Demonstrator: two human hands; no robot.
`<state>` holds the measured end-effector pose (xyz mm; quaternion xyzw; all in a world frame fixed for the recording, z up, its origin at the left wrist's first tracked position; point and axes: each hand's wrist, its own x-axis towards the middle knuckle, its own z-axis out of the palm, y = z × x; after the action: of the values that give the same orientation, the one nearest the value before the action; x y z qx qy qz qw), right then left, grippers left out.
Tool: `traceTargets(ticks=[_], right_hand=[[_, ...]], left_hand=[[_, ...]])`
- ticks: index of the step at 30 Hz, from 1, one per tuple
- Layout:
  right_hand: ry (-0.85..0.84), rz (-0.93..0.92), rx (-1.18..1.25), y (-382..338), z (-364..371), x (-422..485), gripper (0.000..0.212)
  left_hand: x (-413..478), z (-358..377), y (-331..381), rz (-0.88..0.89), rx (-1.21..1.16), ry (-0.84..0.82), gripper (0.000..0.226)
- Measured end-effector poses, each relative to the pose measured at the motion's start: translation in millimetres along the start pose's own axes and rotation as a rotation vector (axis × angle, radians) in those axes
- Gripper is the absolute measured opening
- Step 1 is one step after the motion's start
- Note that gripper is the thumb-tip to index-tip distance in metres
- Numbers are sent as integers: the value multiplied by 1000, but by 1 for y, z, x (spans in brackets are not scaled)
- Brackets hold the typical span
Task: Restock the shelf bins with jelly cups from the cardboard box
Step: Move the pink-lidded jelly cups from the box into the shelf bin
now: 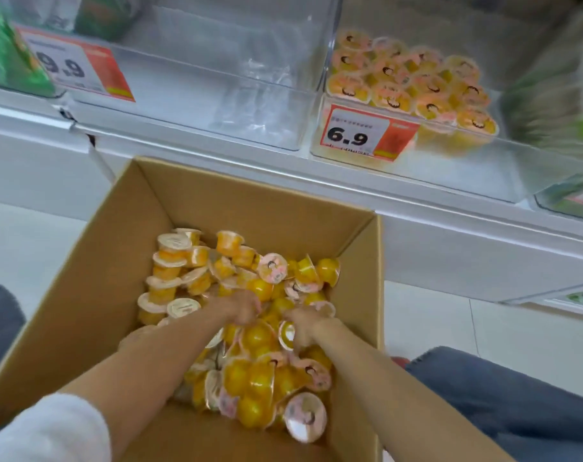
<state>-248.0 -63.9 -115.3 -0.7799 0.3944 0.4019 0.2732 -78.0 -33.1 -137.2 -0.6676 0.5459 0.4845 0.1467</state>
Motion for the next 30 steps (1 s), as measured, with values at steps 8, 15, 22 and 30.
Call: traceTargets(ticks=[8,15,22,30], right_hand=[[69,-12,66,4,7,13,65],[377,56,345,7,-20,-11,59],[554,38,1170,12,-77,-72,26],[653,-267,1767,33,-125,-154,29]], left_hand=[[11,32,-1,-46,108,-51,49],[4,30,-1,-14,62,11,53],[-39,-27,7,21,-555,172,51],[-126,-118,85,262,-1443,-122,45]])
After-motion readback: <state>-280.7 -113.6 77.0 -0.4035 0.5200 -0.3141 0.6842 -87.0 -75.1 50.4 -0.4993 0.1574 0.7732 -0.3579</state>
